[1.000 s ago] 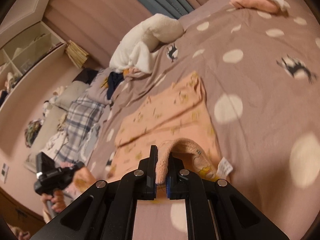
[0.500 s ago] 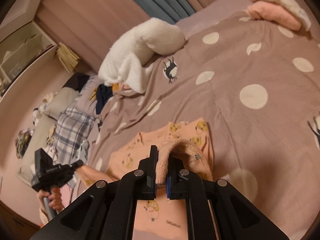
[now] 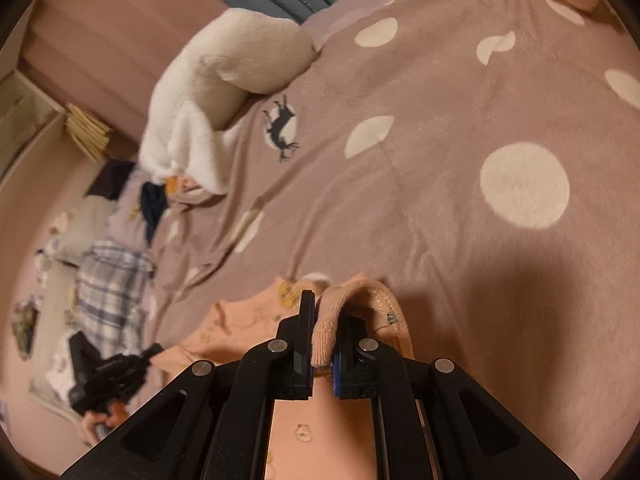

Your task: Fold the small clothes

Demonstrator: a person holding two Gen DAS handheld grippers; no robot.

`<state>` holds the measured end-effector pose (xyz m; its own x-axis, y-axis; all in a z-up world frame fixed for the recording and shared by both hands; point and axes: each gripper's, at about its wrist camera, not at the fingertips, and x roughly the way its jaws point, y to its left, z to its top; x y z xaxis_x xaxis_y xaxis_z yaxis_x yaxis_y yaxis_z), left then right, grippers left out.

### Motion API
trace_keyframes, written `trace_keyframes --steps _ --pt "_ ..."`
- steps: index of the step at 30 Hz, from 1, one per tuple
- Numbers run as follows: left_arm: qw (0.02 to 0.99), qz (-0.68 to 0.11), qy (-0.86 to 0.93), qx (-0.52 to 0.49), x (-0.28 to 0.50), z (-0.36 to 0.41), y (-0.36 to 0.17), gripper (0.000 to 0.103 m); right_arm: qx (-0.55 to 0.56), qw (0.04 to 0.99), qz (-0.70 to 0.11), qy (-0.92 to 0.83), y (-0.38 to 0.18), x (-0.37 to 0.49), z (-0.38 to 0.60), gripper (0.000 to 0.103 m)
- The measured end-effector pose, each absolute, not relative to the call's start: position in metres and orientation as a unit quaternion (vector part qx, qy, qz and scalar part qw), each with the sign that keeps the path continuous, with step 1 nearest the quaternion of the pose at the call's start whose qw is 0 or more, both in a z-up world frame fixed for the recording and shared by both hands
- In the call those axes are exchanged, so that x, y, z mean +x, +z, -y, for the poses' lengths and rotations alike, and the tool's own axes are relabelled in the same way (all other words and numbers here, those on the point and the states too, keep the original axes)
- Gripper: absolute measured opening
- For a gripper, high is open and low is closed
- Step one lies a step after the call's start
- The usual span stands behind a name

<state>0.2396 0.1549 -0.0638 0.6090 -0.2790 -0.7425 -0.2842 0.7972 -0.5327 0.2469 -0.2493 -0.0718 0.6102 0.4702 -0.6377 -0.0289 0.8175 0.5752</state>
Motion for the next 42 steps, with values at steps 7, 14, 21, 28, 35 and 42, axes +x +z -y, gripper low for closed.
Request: trace_keyframes --steps 7,14,21,28,35,42 --pt "0.845 -0.441 0.046 -0.298 0.240 -0.166 -0.086 0.003 0.159 0.880 -0.438 0.090 -0.063 0.258 0.232 0.015" --pt "0.847 -0.443 0.039 -0.293 0.240 -0.169 -0.081 0.040 0.210 0.882 -0.407 0.113 -0.047 0.245 0.251 0.080" --pt "0.860 -0.428 0.086 -0.262 0.223 -0.179 -0.061 0.083 0.125 0.888 -0.402 0.186 -0.009 0.237 0.192 0.082" --pt "0.862 -0.419 0.087 -0.271 0.211 -0.204 -0.054 0.090 -0.030 0.843 -0.383 0.376 0.004 0.254 0.076 0.082" --pt "0.864 -0.409 0.140 -0.258 0.199 -0.235 -0.057 0.090 -0.103 0.769 -0.432 0.460 -0.038 0.277 -0.026 0.065" --pt "0.852 -0.398 0.158 -0.299 0.190 -0.261 -0.061 0.090 -0.188 0.749 -0.445 0.454 -0.072 0.257 -0.076 0.005"
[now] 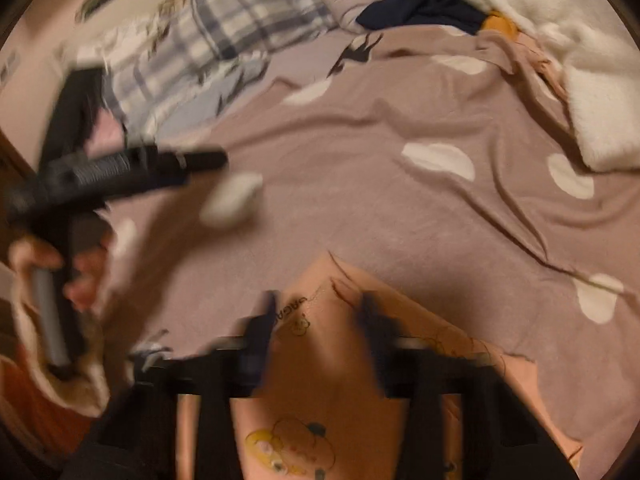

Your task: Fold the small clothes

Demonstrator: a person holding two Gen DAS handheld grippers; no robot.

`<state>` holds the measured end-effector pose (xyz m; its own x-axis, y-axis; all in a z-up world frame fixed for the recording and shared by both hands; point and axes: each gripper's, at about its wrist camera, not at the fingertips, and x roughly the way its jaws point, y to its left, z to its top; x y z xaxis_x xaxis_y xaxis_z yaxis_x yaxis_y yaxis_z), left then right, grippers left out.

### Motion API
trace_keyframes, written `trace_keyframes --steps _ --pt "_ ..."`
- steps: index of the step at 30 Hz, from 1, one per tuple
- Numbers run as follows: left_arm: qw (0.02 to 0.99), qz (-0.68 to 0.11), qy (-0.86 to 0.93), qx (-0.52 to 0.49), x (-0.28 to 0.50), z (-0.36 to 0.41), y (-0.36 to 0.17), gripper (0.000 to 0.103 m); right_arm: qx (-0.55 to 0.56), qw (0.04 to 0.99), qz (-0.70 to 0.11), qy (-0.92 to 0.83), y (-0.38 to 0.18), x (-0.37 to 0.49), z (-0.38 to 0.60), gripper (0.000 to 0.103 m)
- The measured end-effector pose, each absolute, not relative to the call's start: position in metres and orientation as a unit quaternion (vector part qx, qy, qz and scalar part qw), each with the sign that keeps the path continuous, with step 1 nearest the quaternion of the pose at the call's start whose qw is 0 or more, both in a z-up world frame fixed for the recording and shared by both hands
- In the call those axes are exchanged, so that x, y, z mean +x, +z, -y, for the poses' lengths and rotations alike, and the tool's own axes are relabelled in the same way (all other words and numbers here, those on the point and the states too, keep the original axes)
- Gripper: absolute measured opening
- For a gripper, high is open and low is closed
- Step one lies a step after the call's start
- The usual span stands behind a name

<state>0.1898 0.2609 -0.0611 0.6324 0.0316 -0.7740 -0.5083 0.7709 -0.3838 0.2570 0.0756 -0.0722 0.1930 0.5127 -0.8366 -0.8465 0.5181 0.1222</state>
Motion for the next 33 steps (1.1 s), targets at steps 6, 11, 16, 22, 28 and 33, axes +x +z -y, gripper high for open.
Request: trace_keyframes --steps 6,11,16,22,28,33 --pt "0.852 -0.401 0.142 -0.304 0.191 -0.259 -0.061 0.090 -0.146 0.762 -0.444 0.449 -0.070 0.256 -0.073 0.005" --pt "0.855 -0.400 0.155 -0.293 0.190 -0.259 -0.060 0.090 -0.108 0.776 -0.411 0.466 -0.044 0.258 -0.080 0.005" --pt "0.852 -0.408 0.160 -0.287 0.193 -0.258 -0.064 0.090 -0.135 0.781 -0.446 0.415 -0.072 0.272 -0.094 0.005" --pt "0.854 -0.416 0.153 -0.271 0.199 -0.247 -0.063 0.090 -0.075 0.802 -0.456 0.378 -0.066 0.281 -0.064 0.043" --pt "0.861 -0.419 0.144 -0.250 0.203 -0.230 -0.057 0.090 -0.045 0.833 -0.434 0.340 -0.034 0.268 -0.017 0.064" --pt "0.863 -0.440 0.121 -0.218 0.212 -0.209 -0.060 0.091 -0.070 0.845 -0.446 0.286 -0.037 0.259 0.017 0.060"
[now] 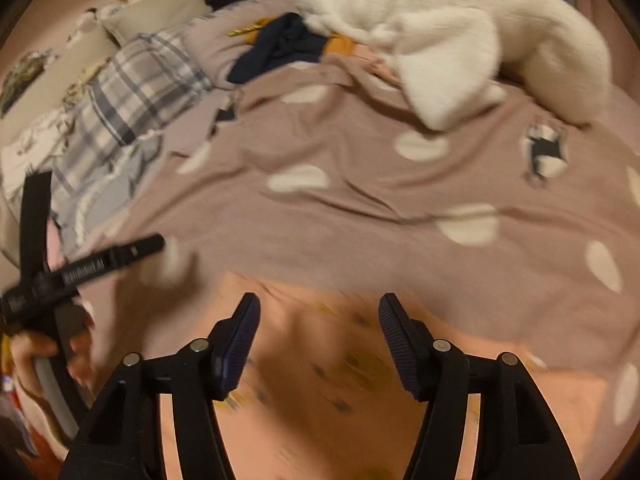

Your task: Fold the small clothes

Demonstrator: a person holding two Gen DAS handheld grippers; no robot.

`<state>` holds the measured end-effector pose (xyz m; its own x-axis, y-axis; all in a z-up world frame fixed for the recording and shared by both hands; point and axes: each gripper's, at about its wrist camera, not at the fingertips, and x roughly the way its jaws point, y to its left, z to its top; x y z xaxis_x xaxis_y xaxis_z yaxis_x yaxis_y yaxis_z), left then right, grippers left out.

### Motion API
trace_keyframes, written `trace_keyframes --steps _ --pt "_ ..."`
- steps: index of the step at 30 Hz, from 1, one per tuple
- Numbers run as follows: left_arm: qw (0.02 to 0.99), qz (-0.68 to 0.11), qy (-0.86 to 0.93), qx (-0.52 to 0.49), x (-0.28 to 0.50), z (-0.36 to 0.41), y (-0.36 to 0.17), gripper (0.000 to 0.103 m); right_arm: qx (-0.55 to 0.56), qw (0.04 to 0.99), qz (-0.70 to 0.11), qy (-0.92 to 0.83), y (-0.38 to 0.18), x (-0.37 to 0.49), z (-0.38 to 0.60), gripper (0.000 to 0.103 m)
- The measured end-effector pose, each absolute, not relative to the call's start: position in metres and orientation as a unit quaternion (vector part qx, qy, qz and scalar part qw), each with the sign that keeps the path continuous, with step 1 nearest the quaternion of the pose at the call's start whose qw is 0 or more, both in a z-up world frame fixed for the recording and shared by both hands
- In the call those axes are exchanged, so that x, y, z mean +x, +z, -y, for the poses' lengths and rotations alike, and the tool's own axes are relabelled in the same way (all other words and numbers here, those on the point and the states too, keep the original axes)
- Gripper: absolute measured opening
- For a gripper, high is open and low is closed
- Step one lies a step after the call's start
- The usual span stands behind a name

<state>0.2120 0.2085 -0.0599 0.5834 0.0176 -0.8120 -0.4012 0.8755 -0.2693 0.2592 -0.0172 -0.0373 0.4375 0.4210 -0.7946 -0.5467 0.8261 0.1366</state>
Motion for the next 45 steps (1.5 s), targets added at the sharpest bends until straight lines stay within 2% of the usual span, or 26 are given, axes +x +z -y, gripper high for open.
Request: trace_keyframes --steps 4,6,8,11,17,20,24,31,35,37,38,39,40,41,42,45 --pt "0.860 -0.466 0.101 -0.183 0.226 -0.181 -0.070 0.091 -0.066 0.855 -0.458 0.235 -0.047 0.257 0.067 0.050" --pt "0.857 -0.484 0.088 -0.153 0.235 -0.162 -0.082 0.091 -0.070 0.858 -0.463 0.212 -0.052 0.260 0.083 0.039" --pt "0.852 -0.504 0.084 -0.117 0.243 -0.150 -0.094 0.092 -0.063 0.854 -0.478 0.196 -0.064 0.265 0.095 0.035" --pt "0.860 -0.495 0.109 -0.053 0.248 -0.140 -0.106 0.103 -0.053 0.852 -0.500 0.146 -0.088 0.275 0.120 0.032" --pt "0.860 -0.495 0.105 -0.070 0.247 -0.155 -0.105 0.103 0.012 0.857 -0.502 0.121 -0.093 0.282 0.157 0.007" --pt "0.857 -0.496 0.117 -0.080 0.245 -0.156 -0.098 0.103 0.017 0.858 -0.497 0.128 -0.083 0.278 0.142 0.007" --pt "0.853 -0.486 0.145 -0.122 0.241 -0.175 -0.088 0.102 0.023 0.842 -0.485 0.234 -0.073 0.266 0.092 0.007" --pt "0.856 -0.458 0.180 -0.160 0.227 -0.202 -0.068 0.102 -0.051 0.830 -0.487 0.268 -0.098 0.264 0.014 0.007" --pt "0.854 -0.467 0.149 -0.172 0.229 -0.189 -0.071 0.102 0.005 0.832 -0.487 0.264 -0.097 0.281 0.023 0.007" --pt "0.850 -0.476 0.153 -0.165 0.234 -0.180 -0.074 0.102 0.026 0.832 -0.494 0.251 -0.088 0.282 0.037 0.010" --pt "0.849 -0.480 0.157 -0.158 0.235 -0.175 -0.074 0.102 0.023 0.836 -0.494 0.240 -0.085 0.278 0.043 0.019" --pt "0.849 -0.483 0.154 -0.146 0.236 -0.167 -0.073 0.102 0.011 0.847 -0.488 0.212 -0.076 0.272 0.056 0.036" --pt "0.852 -0.483 0.144 -0.139 0.236 -0.162 -0.071 0.102 0.003 0.856 -0.481 0.191 -0.071 0.263 0.066 0.045" --pt "0.855 -0.481 0.135 -0.136 0.235 -0.159 -0.069 0.102 0.001 0.864 -0.472 0.172 -0.066 0.257 0.079 0.060" --pt "0.860 -0.476 0.123 -0.135 0.233 -0.153 -0.065 0.102 0.006 0.871 -0.465 0.157 -0.061 0.250 0.093 0.067" --pt "0.872 -0.459 0.109 -0.129 0.224 -0.140 -0.053 0.102 0.052 0.877 -0.461 0.127 -0.047 0.224 0.145 0.069"
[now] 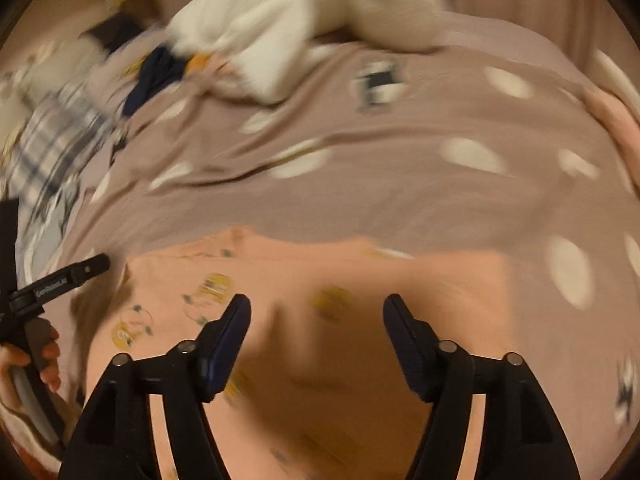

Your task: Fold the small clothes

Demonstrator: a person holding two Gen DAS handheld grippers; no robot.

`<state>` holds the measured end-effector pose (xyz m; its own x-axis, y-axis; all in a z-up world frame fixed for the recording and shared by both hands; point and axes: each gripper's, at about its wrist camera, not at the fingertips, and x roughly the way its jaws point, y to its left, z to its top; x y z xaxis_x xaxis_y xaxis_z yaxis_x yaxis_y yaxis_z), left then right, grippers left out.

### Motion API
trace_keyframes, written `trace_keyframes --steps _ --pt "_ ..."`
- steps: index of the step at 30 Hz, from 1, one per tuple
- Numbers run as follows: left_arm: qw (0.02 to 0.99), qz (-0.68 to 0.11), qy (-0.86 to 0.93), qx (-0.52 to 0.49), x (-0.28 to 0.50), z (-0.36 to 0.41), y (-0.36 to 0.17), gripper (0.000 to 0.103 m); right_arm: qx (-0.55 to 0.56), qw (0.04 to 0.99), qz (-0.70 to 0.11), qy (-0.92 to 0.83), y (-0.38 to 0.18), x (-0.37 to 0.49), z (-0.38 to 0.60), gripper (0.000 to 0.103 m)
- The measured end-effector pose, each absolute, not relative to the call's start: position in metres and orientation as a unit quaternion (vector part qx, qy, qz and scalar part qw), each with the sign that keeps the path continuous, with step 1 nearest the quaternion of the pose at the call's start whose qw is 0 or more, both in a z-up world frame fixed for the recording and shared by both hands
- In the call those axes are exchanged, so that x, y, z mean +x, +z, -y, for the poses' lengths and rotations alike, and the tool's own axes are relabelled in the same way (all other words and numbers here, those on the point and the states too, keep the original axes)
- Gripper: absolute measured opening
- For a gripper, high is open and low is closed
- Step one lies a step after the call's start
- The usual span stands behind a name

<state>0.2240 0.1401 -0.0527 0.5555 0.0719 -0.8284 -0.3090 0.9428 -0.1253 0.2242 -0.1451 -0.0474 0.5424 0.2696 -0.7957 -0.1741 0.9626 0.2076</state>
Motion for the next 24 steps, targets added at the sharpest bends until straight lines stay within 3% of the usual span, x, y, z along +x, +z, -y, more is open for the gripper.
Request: trace_keyframes --steps 5,17,24 --pt "0.870 -0.473 0.085 -0.113 0.221 -0.117 -0.054 0.102 0.131 0.875 -0.457 0.086 -0.043 0.171 0.212 0.085" --pt "0.867 -0.472 -0.024 -0.161 0.191 -0.085 -0.046 0.103 0.276 0.832 -0.473 0.087 -0.093 0.099 0.249 0.088" --pt "0.889 -0.437 0.050 -0.128 0.187 -0.095 -0.034 0.103 0.368 0.783 -0.477 0.151 -0.130 0.122 0.237 0.088"
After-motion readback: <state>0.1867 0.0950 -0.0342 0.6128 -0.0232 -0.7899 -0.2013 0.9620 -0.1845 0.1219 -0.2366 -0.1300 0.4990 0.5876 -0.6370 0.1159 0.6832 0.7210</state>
